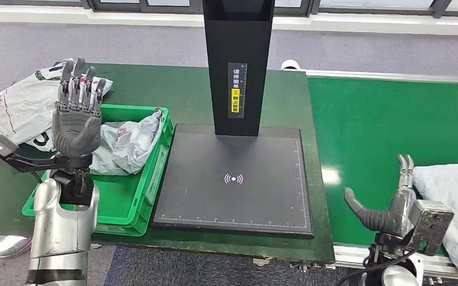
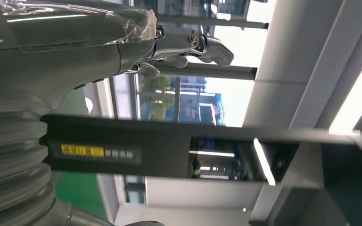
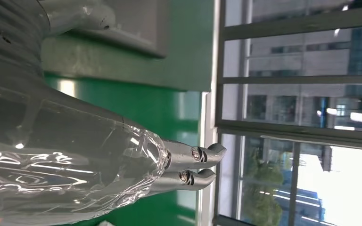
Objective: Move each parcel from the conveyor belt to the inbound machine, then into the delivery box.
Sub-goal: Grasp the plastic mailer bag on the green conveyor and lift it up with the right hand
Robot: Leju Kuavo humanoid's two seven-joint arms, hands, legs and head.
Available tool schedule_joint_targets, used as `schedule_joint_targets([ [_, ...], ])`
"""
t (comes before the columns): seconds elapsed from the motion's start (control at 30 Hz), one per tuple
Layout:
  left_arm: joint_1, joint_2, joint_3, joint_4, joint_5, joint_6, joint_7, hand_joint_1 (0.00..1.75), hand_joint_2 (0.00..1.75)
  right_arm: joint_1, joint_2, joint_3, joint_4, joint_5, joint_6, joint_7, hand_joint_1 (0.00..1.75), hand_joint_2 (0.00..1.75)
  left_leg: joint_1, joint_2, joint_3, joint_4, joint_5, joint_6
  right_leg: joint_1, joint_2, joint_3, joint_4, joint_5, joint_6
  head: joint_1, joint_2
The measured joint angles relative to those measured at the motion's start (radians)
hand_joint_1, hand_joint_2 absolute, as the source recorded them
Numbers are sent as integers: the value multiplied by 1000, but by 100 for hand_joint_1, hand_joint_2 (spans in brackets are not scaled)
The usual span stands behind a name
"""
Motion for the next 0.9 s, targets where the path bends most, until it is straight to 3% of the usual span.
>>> schedule_joint_targets([
  [0.13, 60, -15, -72, -37, -94, -32, -36, 0, 175, -91, -50, 0, 105, 256, -46, 122, 0, 175, -1, 2, 1, 0, 0, 0, -1, 2, 0, 0, 1, 1, 0, 0],
  [0.33, 170, -59, -248, -39, -232, -98, -137, 0, 175, -374, -175, 0, 420, 618, -91, 298, 0, 175, -3, 3, -1, 1, 2, 4, -5, 3, -2, 0, 4, 5, 0, 0],
  [0.47, 212, -87, -341, -20, -240, -143, -164, 0, 175, -593, -267, 0, 685, 743, -77, 360, 0, 175, -4, 1, -3, 2, 4, 7, -6, 1, -3, 0, 6, 7, 0, 0],
  [0.57, 225, -97, -382, 4, -247, -175, -184, 0, 175, -701, -312, 1, 849, 824, -50, 419, 0, 175, -4, -1, -4, 2, 4, 7, -6, -1, -3, 0, 6, 8, 0, 0],
  [0.9, 233, -106, -424, 97, -270, -191, -228, 0, 175, -858, -386, 90, 1163, 991, 180, 557, 0, 175, -3, -2, -5, 2, 4, 7, -6, -2, -4, 0, 6, 8, 0, 0],
])
